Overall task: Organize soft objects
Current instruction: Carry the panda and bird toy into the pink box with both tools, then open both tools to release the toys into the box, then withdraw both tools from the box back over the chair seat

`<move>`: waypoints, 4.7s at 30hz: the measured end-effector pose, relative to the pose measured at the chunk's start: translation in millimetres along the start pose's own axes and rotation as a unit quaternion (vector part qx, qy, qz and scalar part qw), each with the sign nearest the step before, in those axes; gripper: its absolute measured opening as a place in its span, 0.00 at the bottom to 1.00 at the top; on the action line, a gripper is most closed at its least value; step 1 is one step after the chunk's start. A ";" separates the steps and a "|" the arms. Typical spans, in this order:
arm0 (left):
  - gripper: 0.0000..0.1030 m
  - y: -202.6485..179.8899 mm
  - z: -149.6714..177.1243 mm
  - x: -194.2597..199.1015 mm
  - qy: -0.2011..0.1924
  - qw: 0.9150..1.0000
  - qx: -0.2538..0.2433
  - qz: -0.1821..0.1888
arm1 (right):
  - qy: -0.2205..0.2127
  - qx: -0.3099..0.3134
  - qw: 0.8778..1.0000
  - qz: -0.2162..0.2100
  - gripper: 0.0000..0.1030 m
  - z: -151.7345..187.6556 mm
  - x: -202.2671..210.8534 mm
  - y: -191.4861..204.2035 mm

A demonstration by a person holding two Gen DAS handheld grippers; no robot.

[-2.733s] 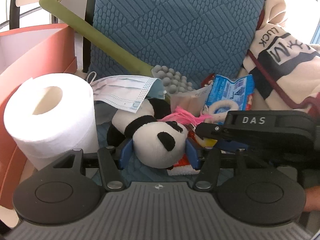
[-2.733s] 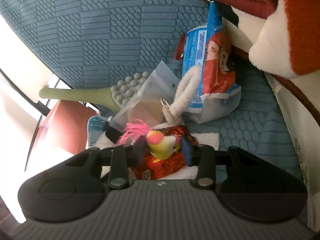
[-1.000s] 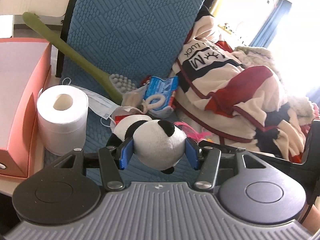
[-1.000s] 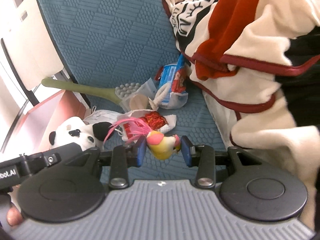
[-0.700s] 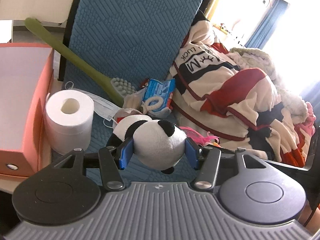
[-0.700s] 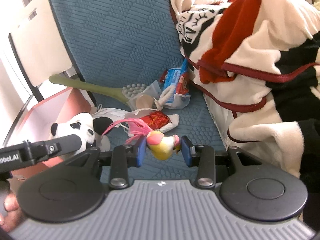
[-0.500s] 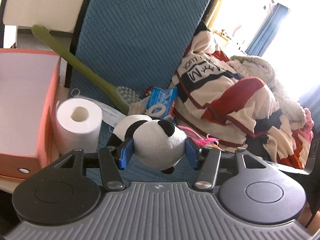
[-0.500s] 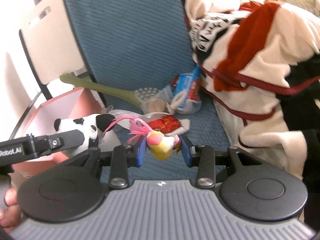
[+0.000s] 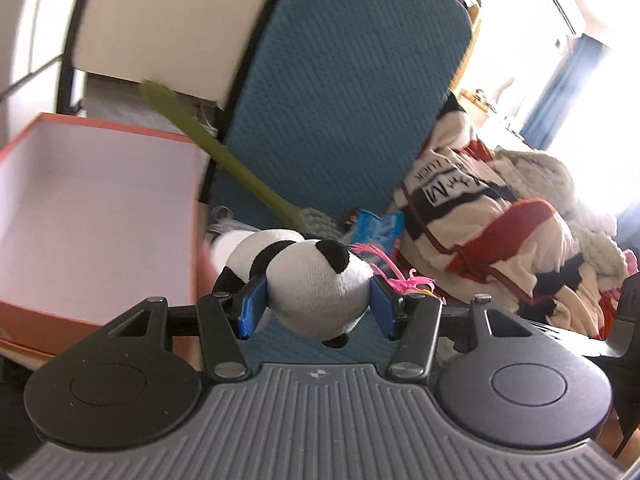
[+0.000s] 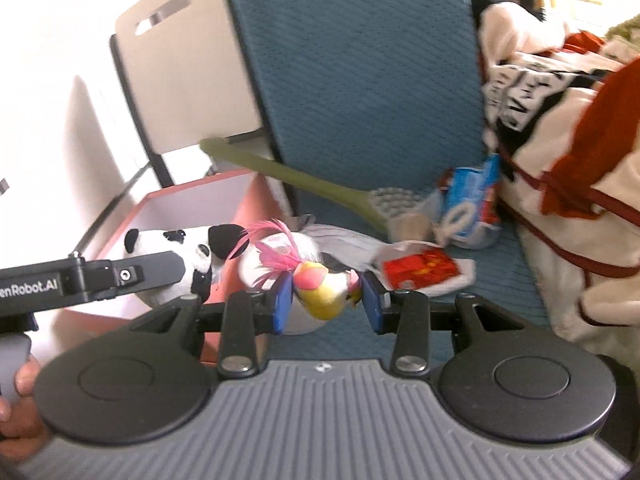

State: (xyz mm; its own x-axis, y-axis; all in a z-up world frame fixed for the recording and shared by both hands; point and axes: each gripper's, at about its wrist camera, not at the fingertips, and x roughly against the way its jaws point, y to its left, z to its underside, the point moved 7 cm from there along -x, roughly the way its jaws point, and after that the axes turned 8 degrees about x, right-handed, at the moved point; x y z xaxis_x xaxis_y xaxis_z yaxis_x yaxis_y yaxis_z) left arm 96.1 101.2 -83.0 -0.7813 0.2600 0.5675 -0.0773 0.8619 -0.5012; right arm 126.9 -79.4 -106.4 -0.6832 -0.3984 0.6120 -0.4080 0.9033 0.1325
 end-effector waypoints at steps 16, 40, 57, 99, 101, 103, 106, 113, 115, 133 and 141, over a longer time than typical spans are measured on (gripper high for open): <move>0.59 93.3 -12.9 84.8 -0.037 0.996 0.052 -0.060 | 0.009 0.066 0.995 -0.068 0.40 -12.1 -8.2 103.8; 0.60 203.1 -45.2 71.4 -0.015 0.988 0.107 -0.114 | 0.089 0.100 0.989 -0.065 0.40 -12.7 -106.5 161.3; 0.60 292.4 -79.4 1.3 0.034 0.977 0.134 -0.161 | 0.152 0.119 0.979 -0.060 0.40 -10.2 -201.2 170.3; 0.75 167.2 -34.7 74.4 -0.033 0.993 0.063 -0.098 | 0.035 0.074 0.995 -0.052 0.53 -24.9 -57.3 115.5; 0.75 160.4 -30.7 76.3 -0.034 0.994 0.059 -0.091 | 0.030 0.071 0.996 -0.045 0.53 -22.2 -46.9 109.7; 0.75 152.2 -25.4 77.3 -0.032 0.994 0.053 -0.085 | 0.025 0.068 0.997 -0.037 0.53 -18.8 -36.8 104.3; 0.75 139.1 -17.1 77.9 -0.030 0.996 0.048 -0.075 | 0.026 0.061 0.997 -0.029 0.53 -12.3 -24.3 94.7; 0.75 107.8 -3.0 78.8 -0.027 0.998 0.032 -0.051 | 0.024 0.044 0.999 -0.007 0.53 3.6 3.2 73.8; 0.75 96.9 1.5 79.3 -0.025 0.999 0.025 -0.042 | 0.025 0.038 0.999 -0.001 0.53 8.4 9.2 67.1; 0.75 28.3 45.9 63.5 0.007 1.000 -0.011 -0.007 | 0.015 0.024 0.998 0.056 0.53 25.9 67.6 13.3; 0.75 -2.6 65.1 48.6 0.035 0.999 -0.023 0.015 | 0.014 0.002 0.997 0.080 0.53 34.6 85.5 -15.8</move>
State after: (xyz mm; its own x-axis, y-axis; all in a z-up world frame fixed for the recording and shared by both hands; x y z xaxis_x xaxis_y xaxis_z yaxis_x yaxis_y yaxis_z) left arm 18.1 83.3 -96.7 -0.7378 0.3143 0.5974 -0.0243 0.8720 -0.4889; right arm 54.0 -133.2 -83.1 -0.7231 -0.2447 0.6459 -0.2977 0.9542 0.0281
